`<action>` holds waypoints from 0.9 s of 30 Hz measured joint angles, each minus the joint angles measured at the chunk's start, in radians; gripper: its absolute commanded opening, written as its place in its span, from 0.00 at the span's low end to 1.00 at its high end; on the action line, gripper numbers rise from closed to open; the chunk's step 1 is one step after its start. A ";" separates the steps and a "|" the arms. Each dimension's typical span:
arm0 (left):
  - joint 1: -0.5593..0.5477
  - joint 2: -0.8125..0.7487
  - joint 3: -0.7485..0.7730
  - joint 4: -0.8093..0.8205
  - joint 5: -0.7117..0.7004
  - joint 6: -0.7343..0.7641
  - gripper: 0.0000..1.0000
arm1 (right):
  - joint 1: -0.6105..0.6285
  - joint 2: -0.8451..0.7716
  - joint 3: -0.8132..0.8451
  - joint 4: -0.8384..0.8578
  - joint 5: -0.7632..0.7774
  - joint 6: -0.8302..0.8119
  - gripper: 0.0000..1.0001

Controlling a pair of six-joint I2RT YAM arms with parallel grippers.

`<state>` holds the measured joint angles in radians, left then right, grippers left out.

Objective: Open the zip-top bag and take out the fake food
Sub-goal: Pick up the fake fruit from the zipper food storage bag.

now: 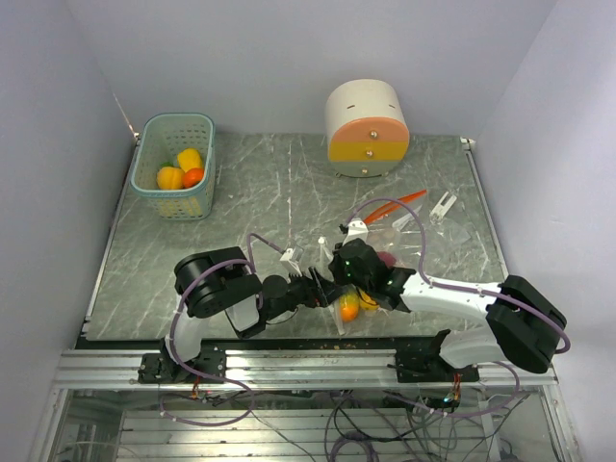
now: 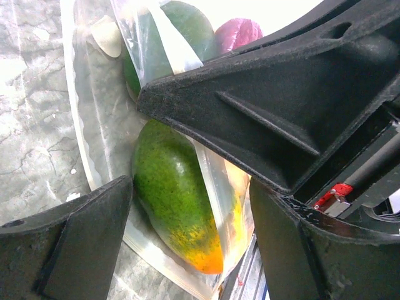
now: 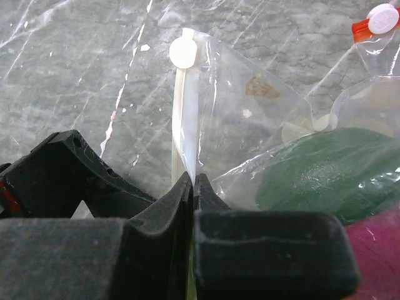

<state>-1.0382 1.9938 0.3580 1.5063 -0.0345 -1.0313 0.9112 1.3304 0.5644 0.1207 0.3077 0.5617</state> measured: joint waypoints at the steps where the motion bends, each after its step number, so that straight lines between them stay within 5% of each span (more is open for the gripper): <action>1: 0.000 0.000 0.000 0.000 0.000 -0.001 0.87 | 0.000 0.000 0.000 0.002 -0.002 0.000 0.00; 6: -0.001 -0.006 -0.009 -0.001 -0.018 -0.002 0.87 | 0.003 -0.005 0.021 -0.052 0.022 0.002 0.11; 10: 0.002 -0.021 -0.028 -0.001 -0.058 0.000 0.86 | 0.007 -0.060 0.029 -0.123 0.024 0.002 0.41; 13: 0.004 -0.028 -0.039 -0.002 -0.071 0.005 0.78 | 0.006 -0.108 0.036 -0.157 0.031 0.001 0.53; 19: 0.008 -0.031 -0.065 -0.006 -0.083 0.021 0.59 | 0.005 -0.115 0.071 -0.190 0.033 0.001 0.60; 27: 0.010 -0.116 -0.146 -0.011 -0.093 0.066 0.72 | 0.023 -0.035 0.096 -0.238 0.060 0.024 0.66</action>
<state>-1.0283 1.8782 0.2119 1.4956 -0.1276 -0.9657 0.9344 1.2957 0.6605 -0.1169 0.3679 0.5854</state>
